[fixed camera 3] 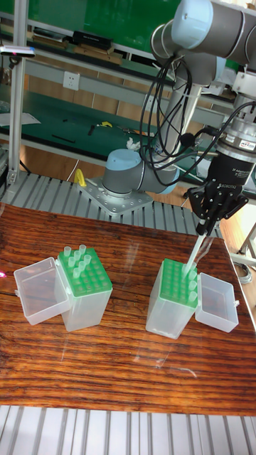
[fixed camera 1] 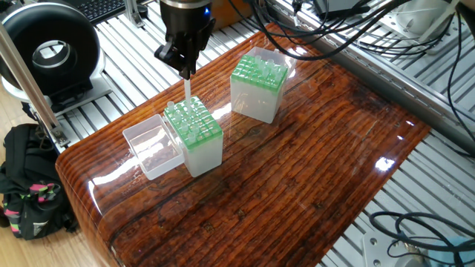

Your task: Transfer all large pipette tips from one holder to another

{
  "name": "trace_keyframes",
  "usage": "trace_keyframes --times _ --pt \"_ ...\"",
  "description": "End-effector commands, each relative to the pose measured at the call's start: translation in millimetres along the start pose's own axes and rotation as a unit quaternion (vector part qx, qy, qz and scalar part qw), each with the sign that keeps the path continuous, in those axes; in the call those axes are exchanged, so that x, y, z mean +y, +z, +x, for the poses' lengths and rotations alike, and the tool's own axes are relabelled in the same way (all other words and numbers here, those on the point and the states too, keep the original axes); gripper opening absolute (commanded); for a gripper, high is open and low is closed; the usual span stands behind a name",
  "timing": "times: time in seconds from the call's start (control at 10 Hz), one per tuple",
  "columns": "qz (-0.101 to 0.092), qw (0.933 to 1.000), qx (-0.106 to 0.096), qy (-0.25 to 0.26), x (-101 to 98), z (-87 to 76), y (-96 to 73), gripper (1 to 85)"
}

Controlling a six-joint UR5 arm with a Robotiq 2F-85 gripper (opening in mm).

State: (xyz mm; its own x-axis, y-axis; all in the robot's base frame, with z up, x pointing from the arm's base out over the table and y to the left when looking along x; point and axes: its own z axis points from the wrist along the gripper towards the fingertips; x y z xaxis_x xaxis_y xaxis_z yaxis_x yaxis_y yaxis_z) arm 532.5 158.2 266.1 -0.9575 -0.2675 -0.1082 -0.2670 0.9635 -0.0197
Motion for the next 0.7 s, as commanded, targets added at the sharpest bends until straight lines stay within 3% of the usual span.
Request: trace_keyframes --times 0.0,0.2,0.6 --pt "-0.005 1.0 -0.003 -0.002 0.6 -3.2 2.3 1.0" --pt "-0.005 1.0 -0.005 -0.005 -2.1 -5.0 5.0 1.0" --pt "-0.023 0.9997 -0.006 -0.007 6.2 -8.0 8.9 3.7"
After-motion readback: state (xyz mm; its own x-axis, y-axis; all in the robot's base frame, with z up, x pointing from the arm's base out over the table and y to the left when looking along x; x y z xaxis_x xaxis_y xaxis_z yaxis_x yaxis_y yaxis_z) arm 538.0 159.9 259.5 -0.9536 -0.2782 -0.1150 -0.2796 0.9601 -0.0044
